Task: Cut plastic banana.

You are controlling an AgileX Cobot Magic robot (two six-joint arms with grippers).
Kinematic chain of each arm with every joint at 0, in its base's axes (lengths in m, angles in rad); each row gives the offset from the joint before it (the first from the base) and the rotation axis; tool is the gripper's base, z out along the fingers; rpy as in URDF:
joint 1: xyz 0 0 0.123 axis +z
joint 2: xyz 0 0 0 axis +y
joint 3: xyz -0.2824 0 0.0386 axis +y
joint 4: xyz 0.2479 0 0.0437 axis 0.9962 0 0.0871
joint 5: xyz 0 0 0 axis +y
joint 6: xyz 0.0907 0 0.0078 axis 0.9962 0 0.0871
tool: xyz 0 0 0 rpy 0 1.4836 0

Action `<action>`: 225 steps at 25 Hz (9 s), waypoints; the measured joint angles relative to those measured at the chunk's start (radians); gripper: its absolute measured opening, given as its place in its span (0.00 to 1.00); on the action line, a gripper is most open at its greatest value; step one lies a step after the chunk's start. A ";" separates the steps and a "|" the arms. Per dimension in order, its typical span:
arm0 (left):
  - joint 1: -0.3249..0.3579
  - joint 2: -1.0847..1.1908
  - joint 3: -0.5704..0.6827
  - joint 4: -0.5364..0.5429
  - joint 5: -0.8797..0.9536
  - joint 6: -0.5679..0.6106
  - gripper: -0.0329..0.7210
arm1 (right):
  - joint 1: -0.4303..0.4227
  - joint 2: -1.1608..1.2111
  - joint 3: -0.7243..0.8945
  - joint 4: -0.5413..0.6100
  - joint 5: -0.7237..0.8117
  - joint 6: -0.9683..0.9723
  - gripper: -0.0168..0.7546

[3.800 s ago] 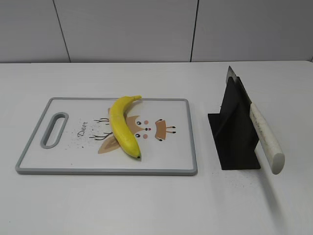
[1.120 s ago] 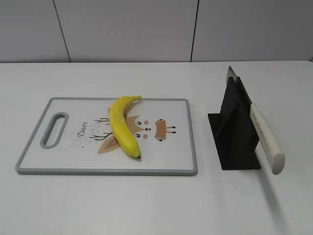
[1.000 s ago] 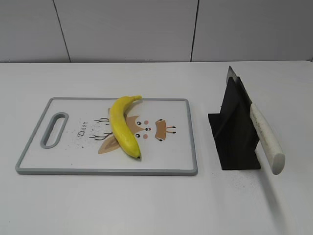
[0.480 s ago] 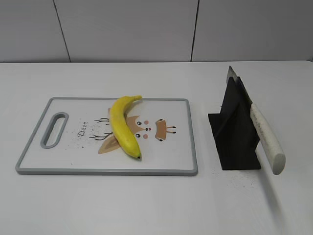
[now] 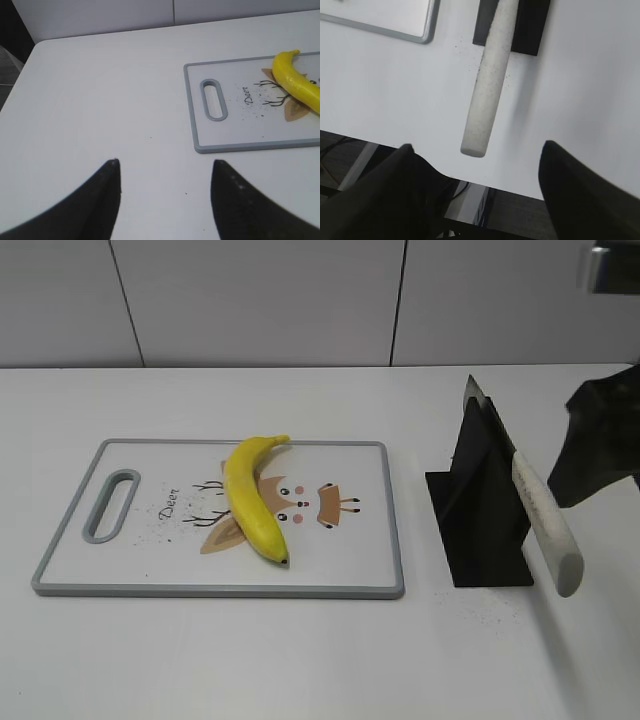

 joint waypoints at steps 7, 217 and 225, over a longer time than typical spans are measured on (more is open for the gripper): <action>0.000 0.000 0.000 0.000 0.000 0.000 0.77 | 0.028 0.163 -0.005 -0.059 -0.038 0.083 0.79; -0.166 1.672 -0.779 -0.660 -0.227 1.448 0.84 | 0.076 0.964 -0.905 0.059 0.018 -1.259 0.25; -0.165 1.527 -0.779 -0.599 -0.296 1.254 0.83 | 0.096 0.935 -0.891 0.052 0.018 -1.236 0.25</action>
